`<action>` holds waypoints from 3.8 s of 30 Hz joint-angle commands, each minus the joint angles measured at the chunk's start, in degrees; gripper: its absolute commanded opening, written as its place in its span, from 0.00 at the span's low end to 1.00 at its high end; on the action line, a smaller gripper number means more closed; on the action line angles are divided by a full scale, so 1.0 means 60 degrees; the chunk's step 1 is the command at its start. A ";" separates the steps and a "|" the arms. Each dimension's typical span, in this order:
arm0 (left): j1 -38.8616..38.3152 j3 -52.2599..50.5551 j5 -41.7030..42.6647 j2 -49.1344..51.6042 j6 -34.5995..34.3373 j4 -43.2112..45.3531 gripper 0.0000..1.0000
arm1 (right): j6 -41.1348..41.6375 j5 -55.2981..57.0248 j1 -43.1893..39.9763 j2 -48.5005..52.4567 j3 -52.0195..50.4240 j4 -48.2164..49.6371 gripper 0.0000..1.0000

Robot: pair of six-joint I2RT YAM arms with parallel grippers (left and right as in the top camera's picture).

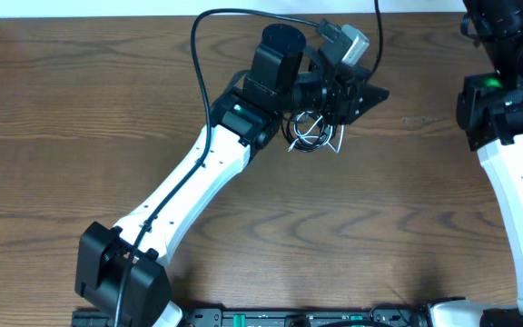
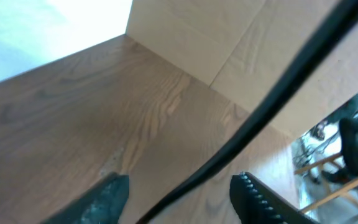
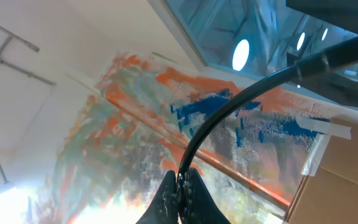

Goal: Untangle cables

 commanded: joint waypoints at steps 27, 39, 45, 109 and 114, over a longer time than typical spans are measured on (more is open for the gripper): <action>0.1024 0.0051 0.0157 -0.1100 -0.2601 0.0761 0.08 | -0.2466 -0.2761 -0.2521 -0.0127 0.0219 -0.3268 0.55; 0.1577 0.0062 -0.1596 -0.2401 -0.6998 0.4153 0.07 | -1.3770 -0.5887 -0.2783 -0.0127 0.0215 -1.2233 0.99; 0.1577 0.0062 -0.2444 -0.2390 -0.7111 0.4142 0.07 | -1.7737 -0.3621 -0.1931 -0.0124 0.0149 -1.6251 0.99; 0.3177 0.0186 -0.3716 -0.2521 -1.3723 0.3362 0.07 | -2.1059 0.1035 0.1144 0.0437 -0.0284 -1.5100 0.99; 0.3166 0.0186 -0.3708 -0.2514 -1.3242 0.3049 0.07 | -2.0312 0.1377 0.1151 0.0437 -0.0284 -1.5161 0.99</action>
